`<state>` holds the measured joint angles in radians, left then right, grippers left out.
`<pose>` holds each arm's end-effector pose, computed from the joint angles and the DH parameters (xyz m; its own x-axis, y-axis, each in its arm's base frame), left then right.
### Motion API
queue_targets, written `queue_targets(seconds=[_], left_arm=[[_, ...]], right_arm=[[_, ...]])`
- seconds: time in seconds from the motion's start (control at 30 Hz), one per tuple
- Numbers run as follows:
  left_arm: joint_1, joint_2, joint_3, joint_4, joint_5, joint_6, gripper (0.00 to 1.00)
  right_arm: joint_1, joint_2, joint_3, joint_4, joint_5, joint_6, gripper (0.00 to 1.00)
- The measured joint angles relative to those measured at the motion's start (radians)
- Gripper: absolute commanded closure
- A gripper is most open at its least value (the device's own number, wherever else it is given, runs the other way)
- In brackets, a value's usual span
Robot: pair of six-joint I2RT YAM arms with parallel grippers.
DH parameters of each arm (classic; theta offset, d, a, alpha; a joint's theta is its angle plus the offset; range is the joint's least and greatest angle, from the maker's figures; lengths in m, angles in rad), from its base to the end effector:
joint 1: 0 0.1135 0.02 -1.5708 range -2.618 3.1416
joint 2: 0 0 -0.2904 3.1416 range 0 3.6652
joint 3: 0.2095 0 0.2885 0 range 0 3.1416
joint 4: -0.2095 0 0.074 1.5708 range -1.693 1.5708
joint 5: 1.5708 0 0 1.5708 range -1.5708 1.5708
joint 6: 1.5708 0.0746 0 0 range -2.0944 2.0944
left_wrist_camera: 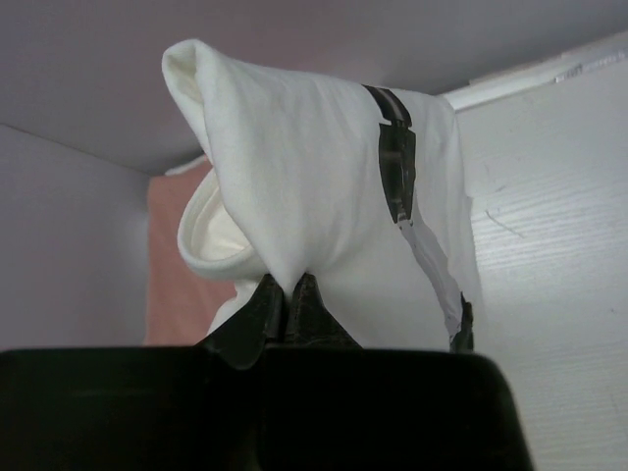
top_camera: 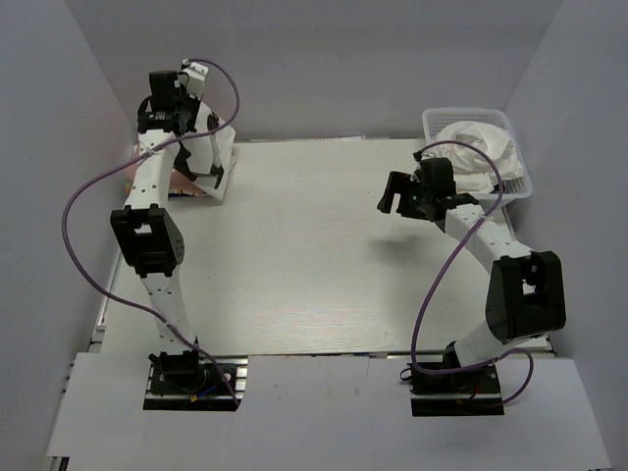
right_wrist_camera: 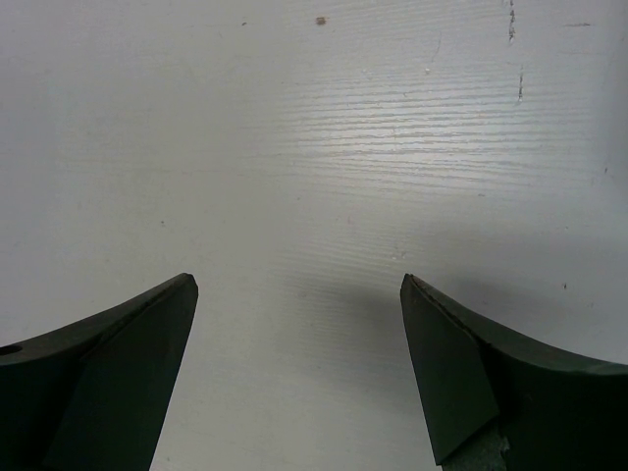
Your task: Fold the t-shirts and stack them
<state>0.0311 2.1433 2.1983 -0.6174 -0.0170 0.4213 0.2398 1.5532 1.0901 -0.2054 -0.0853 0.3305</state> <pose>0.5812 0.0193 0.3538 -0.5049 0.3934 -0.7683 0.1765 0.9184 0.3542 0.3973 0.1037 0.2395 -0.6674 0.1697 -0.7251 -0.0899 0.9482 0.3046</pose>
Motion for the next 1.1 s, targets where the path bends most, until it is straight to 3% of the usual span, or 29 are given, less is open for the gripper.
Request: queue_targets(seconds=[0.43, 0.77, 0.8, 0.83, 0.9, 1.1], left_arm=[[0.051, -0.025, 0.034, 0.082, 0.014, -0.039, 1.0], [0.184, 0.025, 0.018, 0.192, 0.045, -0.047, 1.0], [0.197, 0.04, 0.013, 0.206, 0.051, -0.047, 0.96], [0.208, 0.058, 0.007, 0.223, 0.055, -0.048, 0.51], [0.229, 0.096, -0.005, 0.259, 0.053, -0.053, 0.0], [0.254, 0.211, -0.012, 0.312, 0.016, -0.123, 0.0]], right_arm=[[0.0, 0.0, 0.0, 0.007, -0.024, 0.002, 0.1], [0.0, 0.048, 0.058, 0.005, -0.033, 0.009, 0.1], [0.001, 0.06, 0.067, 0.006, -0.035, 0.01, 0.1], [0.001, 0.072, 0.074, 0.005, -0.039, 0.011, 0.1], [0.002, 0.093, 0.09, -0.002, -0.044, 0.014, 0.1], [0.005, 0.12, 0.113, -0.014, -0.053, 0.021, 0.1]])
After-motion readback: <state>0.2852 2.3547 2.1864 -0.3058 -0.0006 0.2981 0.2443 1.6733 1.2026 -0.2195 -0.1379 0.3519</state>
